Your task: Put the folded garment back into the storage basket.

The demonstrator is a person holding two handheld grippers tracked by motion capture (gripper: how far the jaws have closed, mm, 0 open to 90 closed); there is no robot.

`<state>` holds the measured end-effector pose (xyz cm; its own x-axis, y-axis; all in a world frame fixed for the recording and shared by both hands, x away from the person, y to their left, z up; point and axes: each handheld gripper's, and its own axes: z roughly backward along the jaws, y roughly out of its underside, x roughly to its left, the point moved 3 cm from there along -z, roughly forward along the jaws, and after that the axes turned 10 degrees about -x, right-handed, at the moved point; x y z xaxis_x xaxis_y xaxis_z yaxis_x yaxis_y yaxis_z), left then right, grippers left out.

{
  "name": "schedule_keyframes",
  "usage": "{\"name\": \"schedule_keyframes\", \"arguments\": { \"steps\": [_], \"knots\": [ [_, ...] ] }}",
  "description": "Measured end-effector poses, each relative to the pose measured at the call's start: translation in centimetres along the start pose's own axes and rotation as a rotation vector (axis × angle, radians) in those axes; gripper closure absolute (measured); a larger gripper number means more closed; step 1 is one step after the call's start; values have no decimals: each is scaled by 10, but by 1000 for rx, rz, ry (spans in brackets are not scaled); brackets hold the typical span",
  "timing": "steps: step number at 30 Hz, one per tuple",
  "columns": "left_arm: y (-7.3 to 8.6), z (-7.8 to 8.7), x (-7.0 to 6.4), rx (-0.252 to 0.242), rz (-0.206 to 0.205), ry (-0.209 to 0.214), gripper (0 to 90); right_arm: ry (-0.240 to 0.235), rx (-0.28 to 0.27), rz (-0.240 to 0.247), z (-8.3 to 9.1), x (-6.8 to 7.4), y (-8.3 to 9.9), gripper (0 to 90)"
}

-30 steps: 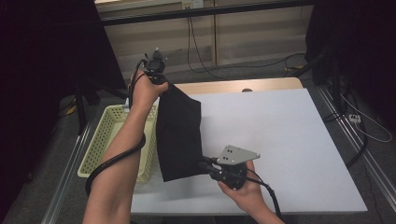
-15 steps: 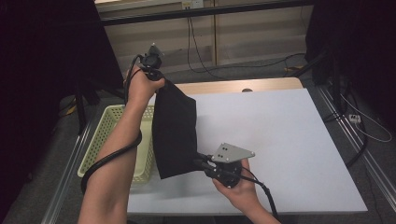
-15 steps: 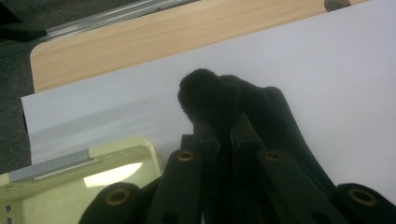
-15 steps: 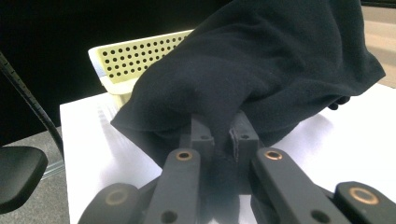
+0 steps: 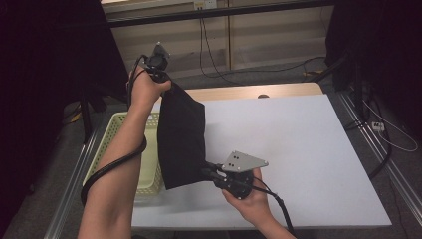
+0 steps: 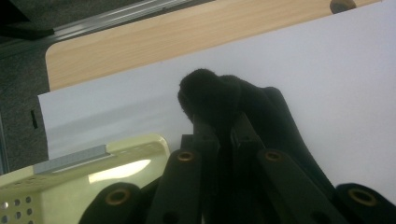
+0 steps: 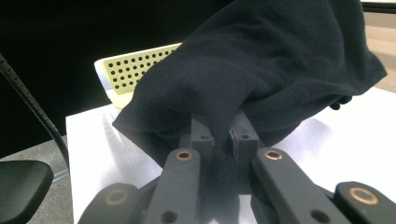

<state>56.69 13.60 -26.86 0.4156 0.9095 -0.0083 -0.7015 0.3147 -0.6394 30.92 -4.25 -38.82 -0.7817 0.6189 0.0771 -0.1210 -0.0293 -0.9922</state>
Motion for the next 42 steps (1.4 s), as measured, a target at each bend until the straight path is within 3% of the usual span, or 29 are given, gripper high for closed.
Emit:
{"name": "schedule_keyframes", "arguments": {
  "steps": [10,14,42],
  "knots": [
    [-3,5,2,17,-18,-14,844,-8,-13,9,-4,4,-4,838],
    [-5,9,4,17,-2,-16,844,-12,-19,16,-6,6,-6,838],
    [-7,29,25,16,1,-41,844,-46,-49,39,-25,24,-23,838]
  ]
}}
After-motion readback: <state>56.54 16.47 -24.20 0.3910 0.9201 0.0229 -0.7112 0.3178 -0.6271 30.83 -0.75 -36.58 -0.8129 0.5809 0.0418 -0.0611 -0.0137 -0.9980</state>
